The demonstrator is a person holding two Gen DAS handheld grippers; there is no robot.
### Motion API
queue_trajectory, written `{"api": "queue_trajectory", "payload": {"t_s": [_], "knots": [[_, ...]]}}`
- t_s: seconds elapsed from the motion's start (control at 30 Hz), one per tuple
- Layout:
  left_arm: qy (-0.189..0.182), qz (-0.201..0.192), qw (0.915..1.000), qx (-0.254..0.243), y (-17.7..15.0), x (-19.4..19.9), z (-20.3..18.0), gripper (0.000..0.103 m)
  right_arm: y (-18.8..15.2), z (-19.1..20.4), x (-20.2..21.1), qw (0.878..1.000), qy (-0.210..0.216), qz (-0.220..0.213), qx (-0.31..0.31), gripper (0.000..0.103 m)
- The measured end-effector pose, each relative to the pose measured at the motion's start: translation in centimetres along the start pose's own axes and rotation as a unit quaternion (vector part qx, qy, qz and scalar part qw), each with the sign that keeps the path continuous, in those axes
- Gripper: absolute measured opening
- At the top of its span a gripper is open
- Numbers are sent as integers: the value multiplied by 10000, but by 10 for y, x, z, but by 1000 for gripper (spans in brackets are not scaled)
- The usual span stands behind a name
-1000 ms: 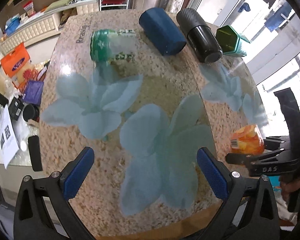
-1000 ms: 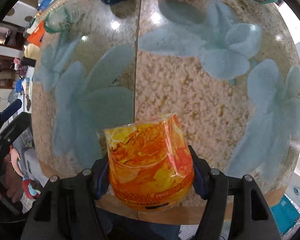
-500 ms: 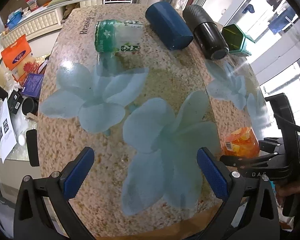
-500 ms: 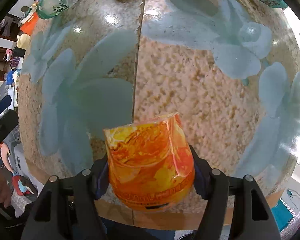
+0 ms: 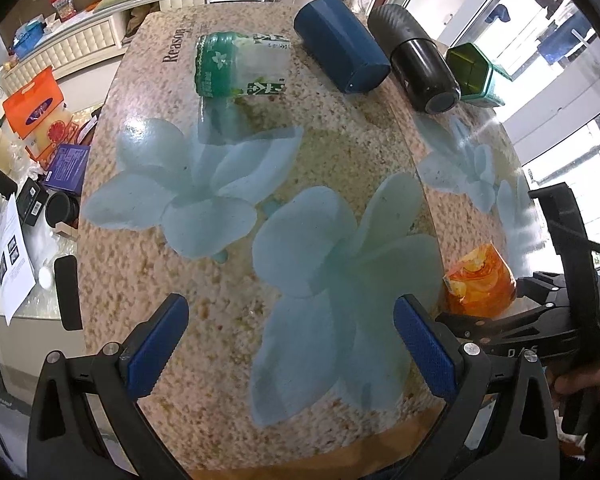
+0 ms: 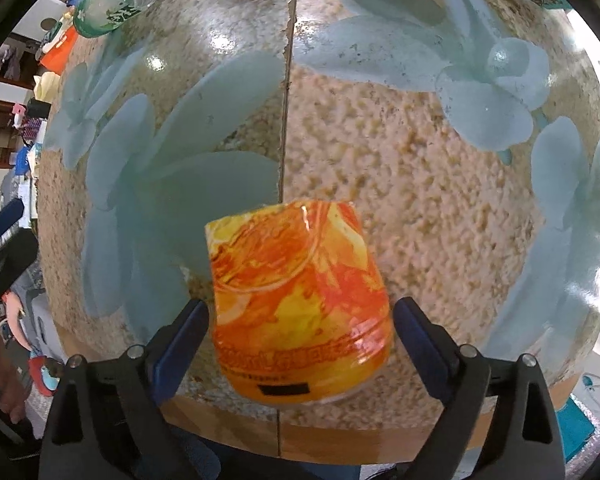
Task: Flip cup upright
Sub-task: 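Lower the orange cup and open the right gripper to release it, then grasp the orange cup with the left gripper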
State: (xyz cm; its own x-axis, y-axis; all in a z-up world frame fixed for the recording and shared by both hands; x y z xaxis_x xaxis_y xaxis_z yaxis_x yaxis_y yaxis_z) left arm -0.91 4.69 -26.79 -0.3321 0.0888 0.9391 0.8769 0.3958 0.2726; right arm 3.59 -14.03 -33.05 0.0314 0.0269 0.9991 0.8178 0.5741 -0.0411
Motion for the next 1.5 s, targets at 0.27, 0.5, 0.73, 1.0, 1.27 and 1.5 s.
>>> {"api": "queue_trajectory", "payload": {"t_s": [0.27,0.5,0.73,1.0,1.27,1.5], "knots": [[-73,124,9999,1,-1,1,-5,103,-1,1,13,9993,284,-174,-150,98],[-338,267,9990,75,2,14,-30,103,-4,-16,56,9966,442,-625,-306,98],[-346,447,9984,-8,9,26,-75,103,-10,-66,98,9902,634,-1113,-555,103],[-258,975,9934,540,9,7,-124,103,4,-119,106,9894,898,-1045,-468,103],[-26,1635,9778,1309,1,-37,-144,103,10,-166,99,9898,1121,-874,-74,103],[252,1949,9641,1784,-1,-72,-142,103,13,-198,94,9885,1300,-778,-39,103]]}}
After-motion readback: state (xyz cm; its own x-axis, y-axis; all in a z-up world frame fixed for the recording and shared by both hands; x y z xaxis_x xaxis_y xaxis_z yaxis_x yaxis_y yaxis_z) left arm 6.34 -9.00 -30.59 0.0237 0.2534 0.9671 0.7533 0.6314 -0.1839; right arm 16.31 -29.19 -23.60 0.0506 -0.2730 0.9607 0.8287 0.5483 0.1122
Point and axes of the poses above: each gripper's, at about its wrist camera, not at the fingertips, and x roughly against the way its jaws point, z to its left, y to its top, the point moved 7 cm from there along -x, roughly the way its jaws point, and after that the axes turned 1 degree about -y, right-handed, at the moved point
